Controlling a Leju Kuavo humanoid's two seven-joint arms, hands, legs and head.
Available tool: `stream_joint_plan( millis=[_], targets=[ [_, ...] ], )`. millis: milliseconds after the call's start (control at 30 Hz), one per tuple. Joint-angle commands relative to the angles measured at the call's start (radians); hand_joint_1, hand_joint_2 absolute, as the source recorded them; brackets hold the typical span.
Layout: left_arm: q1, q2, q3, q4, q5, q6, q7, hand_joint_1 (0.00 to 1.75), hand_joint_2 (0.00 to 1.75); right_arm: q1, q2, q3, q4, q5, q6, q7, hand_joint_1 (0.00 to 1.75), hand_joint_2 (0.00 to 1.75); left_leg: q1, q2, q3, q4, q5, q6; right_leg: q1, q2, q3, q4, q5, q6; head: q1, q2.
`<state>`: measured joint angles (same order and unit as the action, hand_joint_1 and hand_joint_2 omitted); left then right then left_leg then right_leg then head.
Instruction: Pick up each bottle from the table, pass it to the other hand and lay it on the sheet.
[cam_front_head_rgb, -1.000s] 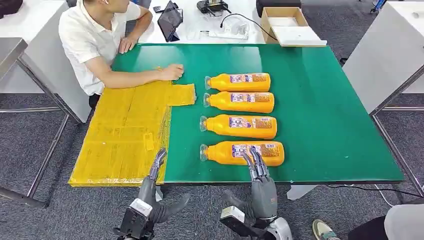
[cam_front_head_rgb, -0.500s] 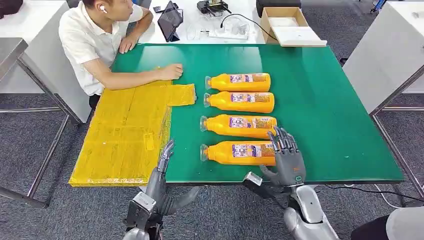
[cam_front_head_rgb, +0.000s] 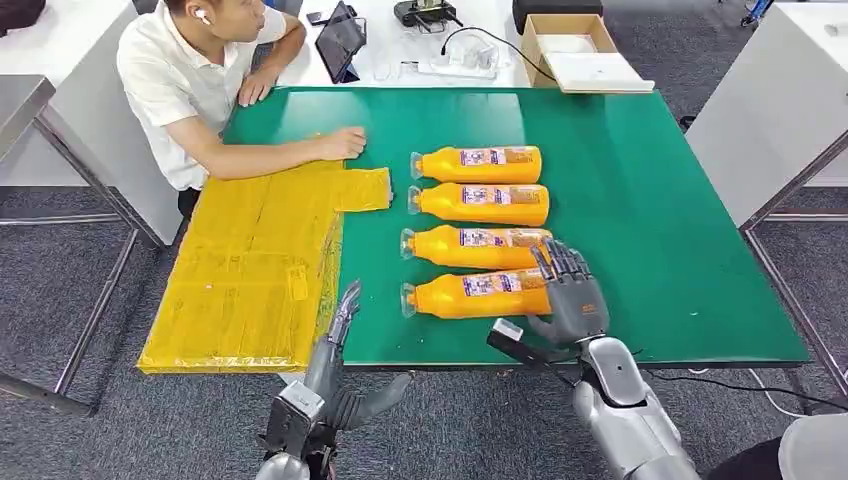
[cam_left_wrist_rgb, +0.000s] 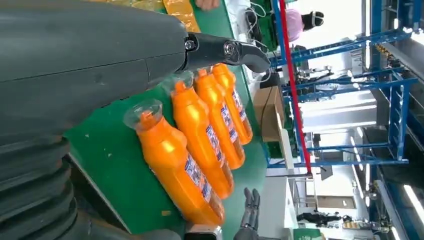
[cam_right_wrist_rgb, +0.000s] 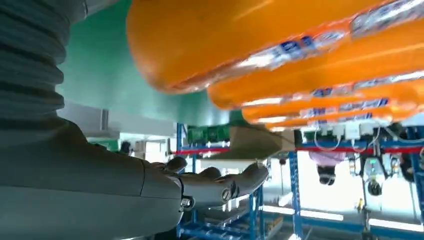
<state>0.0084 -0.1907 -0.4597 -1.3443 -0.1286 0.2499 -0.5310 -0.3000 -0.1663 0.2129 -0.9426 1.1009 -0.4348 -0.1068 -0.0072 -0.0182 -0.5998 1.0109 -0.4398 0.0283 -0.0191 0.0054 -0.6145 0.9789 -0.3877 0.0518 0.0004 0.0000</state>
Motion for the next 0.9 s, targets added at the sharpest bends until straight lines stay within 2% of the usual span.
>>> stream_joint_plan(
  millis=[33,533,900],
  targets=[
    [-0.025,0.018,-0.022,0.060,0.006,-0.008,0.006,0.00,1.75,-0.051,0.036,0.095,0.139,-0.076,0.085,-0.046,0.00,1.75,0.001,0.004,0.004,-0.001,-0.002,-0.002,0.001,0.002,0.003,-0.001,-0.001,-0.002,0.000,0.000],
    [-0.027,0.018,-0.024,0.060,0.008,-0.010,0.007,0.00,1.75,-0.043,0.048,0.103,0.145,-0.104,0.109,-0.052,0.00,1.75,0.001,0.002,0.003,-0.001,-0.001,-0.002,0.001,0.001,0.003,-0.001,-0.001,-0.002,0.000,0.000],
    [-0.036,0.029,-0.035,0.044,-0.001,-0.016,0.027,0.00,1.75,-0.138,0.068,0.168,0.315,-0.050,0.128,0.057,0.00,1.75,0.001,0.004,0.005,-0.001,-0.001,-0.002,0.002,0.002,0.004,-0.001,0.000,-0.002,0.000,0.000]
  ],
)
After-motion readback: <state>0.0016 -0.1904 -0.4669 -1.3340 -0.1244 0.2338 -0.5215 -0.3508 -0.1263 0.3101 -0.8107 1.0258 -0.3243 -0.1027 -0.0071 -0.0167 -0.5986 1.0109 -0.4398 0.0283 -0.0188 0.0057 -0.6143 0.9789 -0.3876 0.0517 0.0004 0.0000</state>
